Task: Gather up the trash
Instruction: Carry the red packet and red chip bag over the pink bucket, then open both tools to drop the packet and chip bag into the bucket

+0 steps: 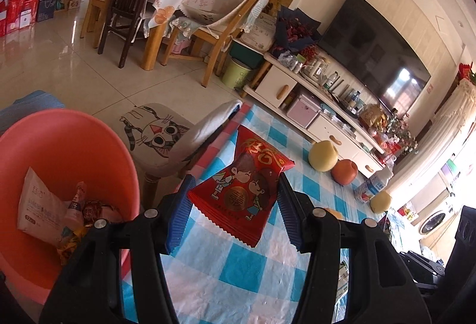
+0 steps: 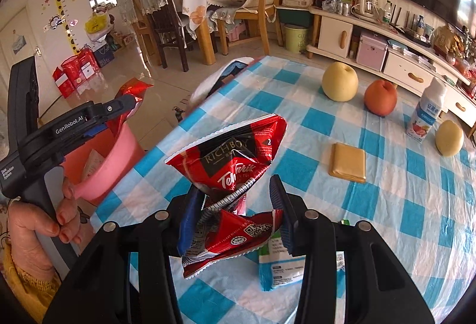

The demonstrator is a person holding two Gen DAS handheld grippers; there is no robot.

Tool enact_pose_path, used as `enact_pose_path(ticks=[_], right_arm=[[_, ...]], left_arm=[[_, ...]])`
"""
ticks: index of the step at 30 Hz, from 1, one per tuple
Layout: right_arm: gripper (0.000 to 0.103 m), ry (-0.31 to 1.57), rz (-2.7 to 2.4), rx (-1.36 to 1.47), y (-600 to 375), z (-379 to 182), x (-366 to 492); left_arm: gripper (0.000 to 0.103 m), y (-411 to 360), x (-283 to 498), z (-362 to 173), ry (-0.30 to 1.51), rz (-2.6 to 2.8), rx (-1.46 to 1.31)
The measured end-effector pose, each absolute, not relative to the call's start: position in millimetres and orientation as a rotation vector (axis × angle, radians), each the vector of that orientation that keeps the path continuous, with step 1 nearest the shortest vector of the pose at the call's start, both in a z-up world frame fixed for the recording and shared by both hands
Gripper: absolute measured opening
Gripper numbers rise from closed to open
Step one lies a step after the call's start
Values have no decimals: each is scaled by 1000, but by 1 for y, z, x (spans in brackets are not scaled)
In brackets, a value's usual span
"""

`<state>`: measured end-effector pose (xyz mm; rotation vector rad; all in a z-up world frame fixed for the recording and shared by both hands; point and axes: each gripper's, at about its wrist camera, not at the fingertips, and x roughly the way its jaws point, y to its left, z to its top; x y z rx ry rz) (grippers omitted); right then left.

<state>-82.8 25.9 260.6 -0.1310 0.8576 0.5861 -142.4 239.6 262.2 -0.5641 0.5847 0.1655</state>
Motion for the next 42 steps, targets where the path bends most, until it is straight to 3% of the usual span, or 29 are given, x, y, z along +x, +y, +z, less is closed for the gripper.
enact_pose_path(ticks=[14, 29, 32, 33, 35, 42], right_arm=[[47, 864, 775, -143, 146, 260, -76], [50, 894, 958, -265, 278, 222, -74], [62, 891, 969, -256, 282, 219, -70], [70, 878, 957, -248, 280, 220, -68], [76, 871, 946, -211, 270, 222, -68], [86, 811, 817, -227, 222, 234, -74]], left_arm=[[56, 324, -182, 255, 480, 507, -738], [56, 391, -214, 221, 487, 723, -919], [57, 392, -211, 221, 494, 739, -911], [59, 391, -209, 222, 496, 743, -898], [63, 387, -210, 223, 492, 749, -873], [81, 370, -202, 228, 477, 746, -774]])
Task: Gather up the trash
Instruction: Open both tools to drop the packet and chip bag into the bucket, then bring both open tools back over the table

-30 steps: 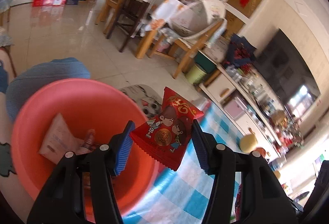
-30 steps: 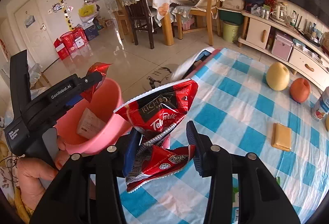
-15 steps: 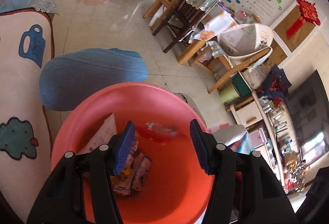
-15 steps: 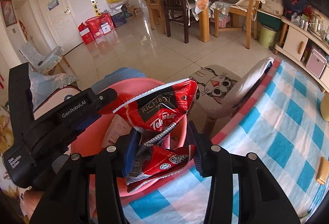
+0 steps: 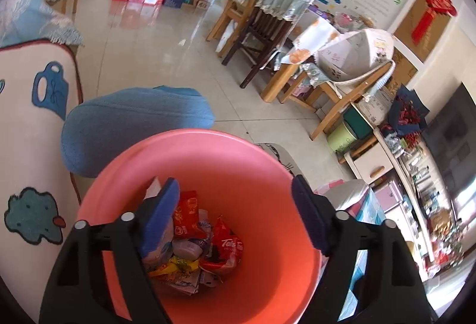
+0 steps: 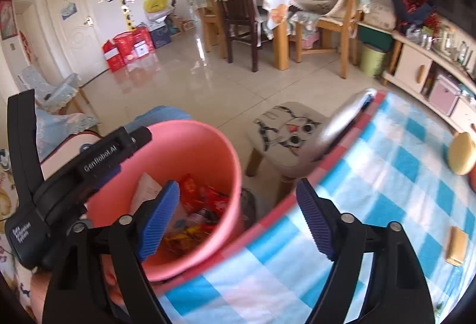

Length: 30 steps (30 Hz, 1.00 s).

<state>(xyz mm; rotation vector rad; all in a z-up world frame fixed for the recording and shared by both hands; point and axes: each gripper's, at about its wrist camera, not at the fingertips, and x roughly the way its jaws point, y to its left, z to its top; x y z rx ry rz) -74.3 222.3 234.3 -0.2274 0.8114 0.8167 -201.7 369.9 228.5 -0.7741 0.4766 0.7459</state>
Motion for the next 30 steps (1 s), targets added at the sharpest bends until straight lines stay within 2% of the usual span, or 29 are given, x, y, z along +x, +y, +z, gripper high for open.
enact_pose_path(ticks=[4, 13, 21, 30], right_arm=[[87, 804, 757, -234, 189, 239, -76], [90, 773, 647, -244, 123, 250, -79], [91, 733, 577, -241, 82, 266, -76], [93, 723, 518, -225, 39, 272, -73]], left_arm=[[84, 356, -193, 232, 473, 687, -724], [91, 300, -178, 255, 342, 515, -568], [93, 248, -159, 268, 342, 379, -444], [93, 215, -140, 270, 428, 275, -372]])
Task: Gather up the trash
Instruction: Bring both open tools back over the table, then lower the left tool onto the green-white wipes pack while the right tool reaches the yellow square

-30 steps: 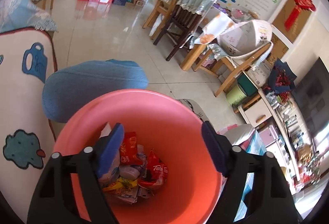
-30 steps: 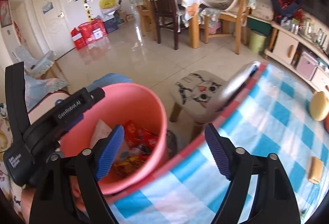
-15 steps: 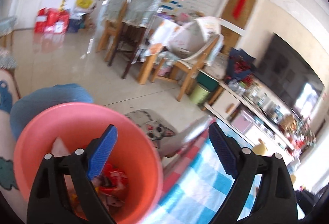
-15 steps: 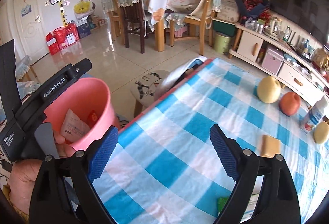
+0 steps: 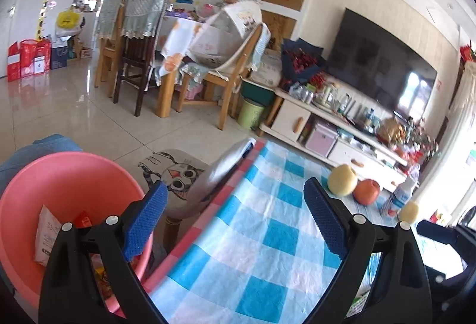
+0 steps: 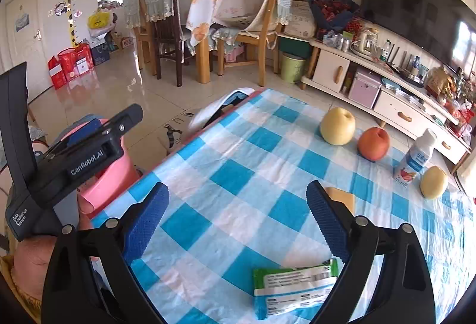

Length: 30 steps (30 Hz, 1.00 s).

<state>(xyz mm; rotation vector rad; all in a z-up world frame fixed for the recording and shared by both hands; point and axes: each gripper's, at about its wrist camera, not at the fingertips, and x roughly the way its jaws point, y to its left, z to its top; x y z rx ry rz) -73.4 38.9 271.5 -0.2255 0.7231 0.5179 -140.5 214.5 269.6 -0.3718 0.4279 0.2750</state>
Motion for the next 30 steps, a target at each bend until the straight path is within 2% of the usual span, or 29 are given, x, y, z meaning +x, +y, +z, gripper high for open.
enact_pose_path(ticks=[7, 30], right_arm=[[94, 726, 442, -157, -7, 276, -62], [96, 767, 273, 1, -135, 275, -37]], left_arm=[[93, 183, -124, 266, 505, 184, -312], [93, 57, -117, 252, 588, -252, 22]])
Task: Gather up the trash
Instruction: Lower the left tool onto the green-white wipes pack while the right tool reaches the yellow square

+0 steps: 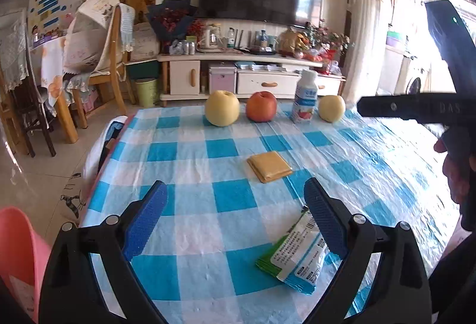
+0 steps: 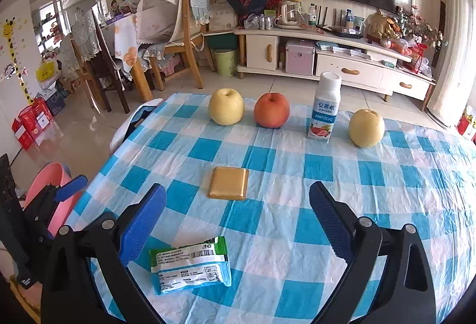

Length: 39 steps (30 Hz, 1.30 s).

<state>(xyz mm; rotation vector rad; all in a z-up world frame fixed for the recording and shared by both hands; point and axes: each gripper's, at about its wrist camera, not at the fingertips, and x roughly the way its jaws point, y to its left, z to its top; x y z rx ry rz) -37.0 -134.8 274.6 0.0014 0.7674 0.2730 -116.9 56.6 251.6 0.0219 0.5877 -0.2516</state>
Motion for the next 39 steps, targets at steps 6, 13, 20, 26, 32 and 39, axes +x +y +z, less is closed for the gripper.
enact_pose_path(ticks=[6, 13, 20, 26, 32, 39], right_arm=[[96, 795, 269, 22, -145, 269, -25], [96, 873, 317, 48, -140, 252, -6], [96, 986, 370, 4, -119, 218, 16], [96, 1039, 396, -5, -106, 195, 31], [96, 1063, 397, -14, -94, 177, 42], [96, 1074, 390, -11, -88, 161, 58]], left_arm=[[93, 30, -113, 229, 705, -371, 99], [93, 5, -115, 206, 798, -496, 193], [93, -7, -106, 190, 860, -537, 250], [93, -6, -96, 183, 892, -540, 233], [93, -15, -95, 177, 909, -567, 259], [76, -27, -92, 171, 925, -567, 287]])
